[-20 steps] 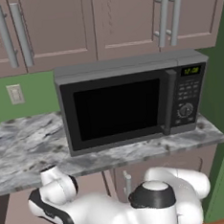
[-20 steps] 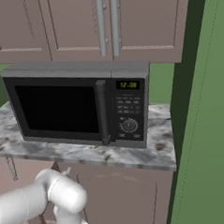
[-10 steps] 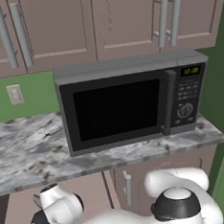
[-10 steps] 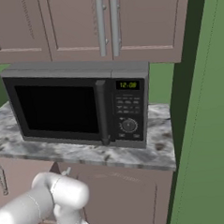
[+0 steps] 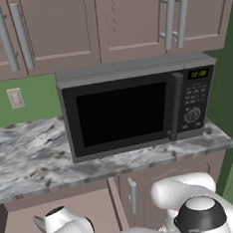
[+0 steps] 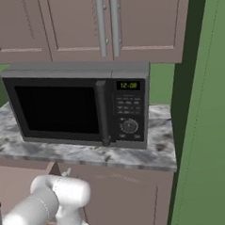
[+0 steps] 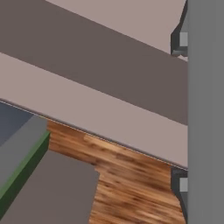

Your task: Take the tongs from the drawer on the left and place them on the dining counter next to the tray containing the kebab skewer.

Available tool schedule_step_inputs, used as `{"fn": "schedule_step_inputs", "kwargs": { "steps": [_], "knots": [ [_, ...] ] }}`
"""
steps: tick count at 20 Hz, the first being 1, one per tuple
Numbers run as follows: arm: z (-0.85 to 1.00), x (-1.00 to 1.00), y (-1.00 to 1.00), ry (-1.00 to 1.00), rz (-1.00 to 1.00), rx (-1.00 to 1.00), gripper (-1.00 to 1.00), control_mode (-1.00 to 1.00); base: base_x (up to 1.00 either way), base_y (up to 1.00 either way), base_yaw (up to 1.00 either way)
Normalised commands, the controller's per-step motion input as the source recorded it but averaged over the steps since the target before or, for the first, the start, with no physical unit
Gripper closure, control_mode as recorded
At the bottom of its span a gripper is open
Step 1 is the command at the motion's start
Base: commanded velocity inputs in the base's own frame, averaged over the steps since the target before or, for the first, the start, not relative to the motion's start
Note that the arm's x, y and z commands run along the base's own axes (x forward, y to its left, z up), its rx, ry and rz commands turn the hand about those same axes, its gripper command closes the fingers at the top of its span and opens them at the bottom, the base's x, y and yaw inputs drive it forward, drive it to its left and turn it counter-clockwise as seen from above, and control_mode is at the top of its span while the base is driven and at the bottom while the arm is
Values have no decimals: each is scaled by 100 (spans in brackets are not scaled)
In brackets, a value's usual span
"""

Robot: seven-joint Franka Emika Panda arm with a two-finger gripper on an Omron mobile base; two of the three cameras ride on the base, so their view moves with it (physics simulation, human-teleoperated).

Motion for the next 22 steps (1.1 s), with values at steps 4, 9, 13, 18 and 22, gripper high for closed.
{"fn": "schedule_step_inputs", "kwargs": {
  "steps": [4, 9, 13, 18, 22],
  "knots": [
    [26, -16, -5, 0, 0, 0, -100, -100, 0, 0, 0],
    [55, -40, -16, 0, 0, -1, -100, -100, 0, 0, 0],
    [60, -37, -17, 5, 0, -3, -100, -100, 0, 0, 0],
    [28, -1, -13, 2, 0, -5, -100, -100, 0, 0, 0],
    [2, 32, -22, 3, 0, -2, -100, -100, 0, 0, 0]
  ]
}}
